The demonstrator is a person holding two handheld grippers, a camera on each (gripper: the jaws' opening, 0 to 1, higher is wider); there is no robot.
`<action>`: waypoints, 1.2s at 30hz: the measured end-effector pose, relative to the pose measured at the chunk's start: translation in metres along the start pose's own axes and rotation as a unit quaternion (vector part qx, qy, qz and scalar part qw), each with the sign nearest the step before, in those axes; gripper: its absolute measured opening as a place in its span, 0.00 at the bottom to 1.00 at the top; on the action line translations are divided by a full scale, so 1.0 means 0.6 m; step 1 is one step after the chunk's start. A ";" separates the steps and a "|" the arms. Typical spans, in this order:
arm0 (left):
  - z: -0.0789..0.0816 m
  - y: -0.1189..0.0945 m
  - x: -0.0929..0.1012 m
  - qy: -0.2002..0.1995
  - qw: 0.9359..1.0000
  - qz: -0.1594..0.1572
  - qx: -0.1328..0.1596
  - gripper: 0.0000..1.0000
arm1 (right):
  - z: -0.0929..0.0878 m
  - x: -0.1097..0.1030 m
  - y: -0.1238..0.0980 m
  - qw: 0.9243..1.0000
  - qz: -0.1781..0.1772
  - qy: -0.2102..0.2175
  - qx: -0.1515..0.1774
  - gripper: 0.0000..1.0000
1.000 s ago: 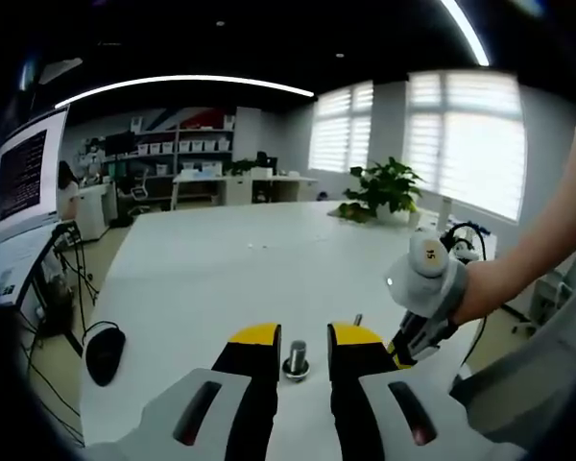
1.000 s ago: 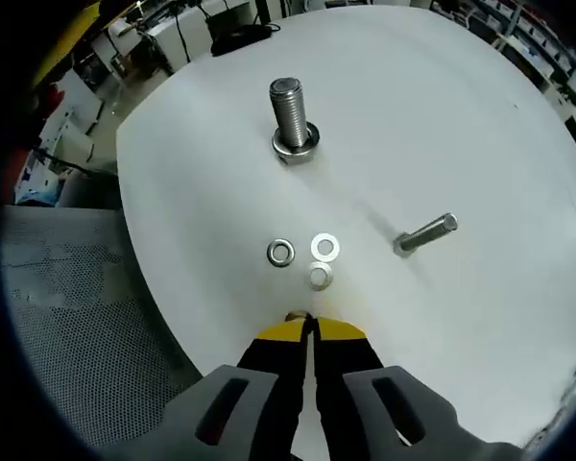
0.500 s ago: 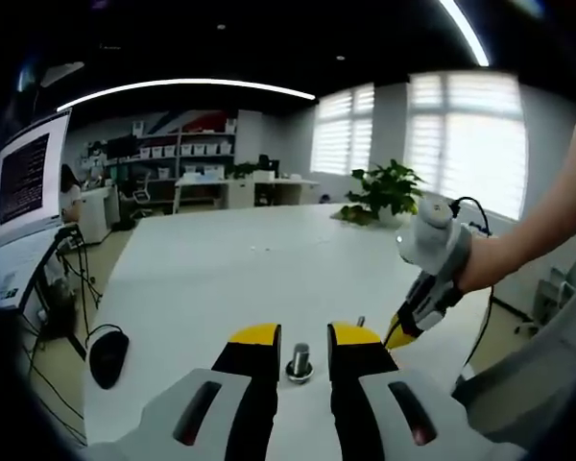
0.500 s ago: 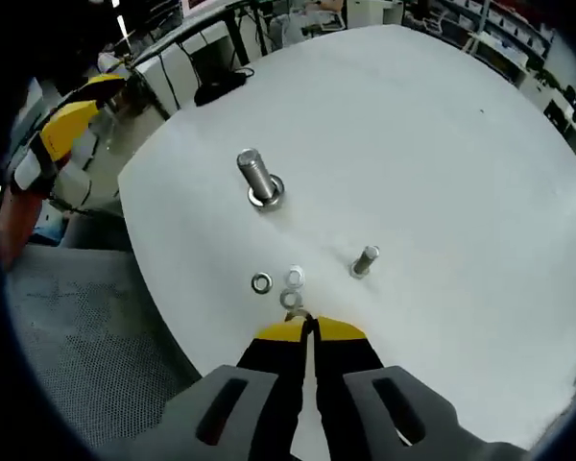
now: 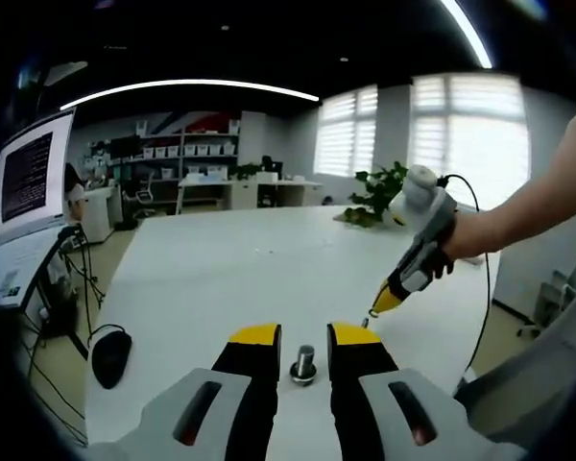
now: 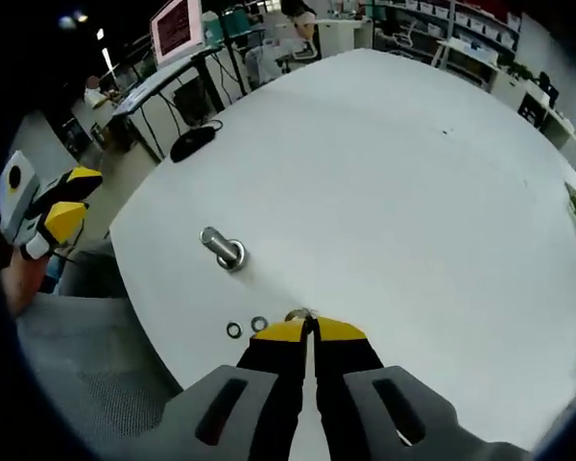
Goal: Place the washer onto the threaded stud by aligning its center hole with the stud, sliding it down to the base, and recovering from edge contact or off-axis alignment until the washer reaches the visible bottom stop.
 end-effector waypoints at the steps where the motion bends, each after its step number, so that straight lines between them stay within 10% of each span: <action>1: 0.000 0.000 0.000 0.000 1.000 0.000 0.000 0.17 | 0.000 0.000 0.002 1.000 0.001 0.002 -0.002 0.04; 36: 0.004 -0.002 -0.006 0.009 1.000 0.005 0.001 0.17 | -0.004 0.008 0.021 0.999 -0.006 0.006 -0.039 0.05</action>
Point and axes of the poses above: the point that each gripper's makers call its tool centre point, and the gripper's own axes: y roughly forward along the fingers, x roughly to its right, z roughly out of its top, the point moved 2 cm from there along -y, roughly backward along the fingers, and after that the axes turned 2 degrees about -z, right-handed, at the moved point
